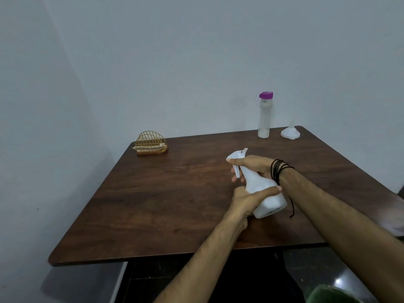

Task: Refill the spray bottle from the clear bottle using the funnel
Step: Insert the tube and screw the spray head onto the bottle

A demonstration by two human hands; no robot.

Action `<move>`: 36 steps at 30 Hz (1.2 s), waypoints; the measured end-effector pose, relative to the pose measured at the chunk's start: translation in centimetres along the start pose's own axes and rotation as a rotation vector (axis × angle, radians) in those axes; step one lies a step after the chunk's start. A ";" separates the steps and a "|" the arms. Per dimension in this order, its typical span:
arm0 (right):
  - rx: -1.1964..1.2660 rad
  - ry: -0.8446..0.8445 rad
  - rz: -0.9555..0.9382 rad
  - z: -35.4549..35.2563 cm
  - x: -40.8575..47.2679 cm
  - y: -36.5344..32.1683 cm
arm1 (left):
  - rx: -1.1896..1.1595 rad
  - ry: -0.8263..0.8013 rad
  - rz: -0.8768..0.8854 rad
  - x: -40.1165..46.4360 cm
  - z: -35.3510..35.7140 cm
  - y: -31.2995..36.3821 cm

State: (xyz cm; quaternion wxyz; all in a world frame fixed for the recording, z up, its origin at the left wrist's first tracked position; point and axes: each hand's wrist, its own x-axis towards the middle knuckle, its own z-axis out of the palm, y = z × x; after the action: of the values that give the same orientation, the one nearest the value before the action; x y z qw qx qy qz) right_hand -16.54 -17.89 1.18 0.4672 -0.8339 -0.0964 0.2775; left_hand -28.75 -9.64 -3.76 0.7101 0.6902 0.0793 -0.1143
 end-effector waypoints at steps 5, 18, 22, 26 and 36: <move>0.077 0.054 -0.193 -0.6 -1.6 -0.6 | 0.100 0.051 0.041 1.2 -0.5 1.0; 0.000 0.392 -0.356 -4.9 1.7 2.9 | 0.362 0.332 0.336 12.1 -2.3 8.1; -0.112 0.468 -0.334 -7.2 5.2 5.0 | 0.458 0.404 0.450 17.7 -3.2 9.8; -0.411 0.407 -0.265 -9.2 9.2 6.2 | 0.449 0.450 0.420 23.4 -3.5 10.1; -0.778 0.351 -0.117 -9.7 15.6 7.2 | 0.538 0.431 0.413 32.0 -3.0 8.2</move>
State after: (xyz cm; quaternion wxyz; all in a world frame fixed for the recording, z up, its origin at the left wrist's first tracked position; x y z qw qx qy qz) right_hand 1.01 -22.30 -6.61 0.1423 -0.9757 -0.1600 0.0474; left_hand 4.34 -8.18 -4.65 0.4791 0.8611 0.0534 0.1616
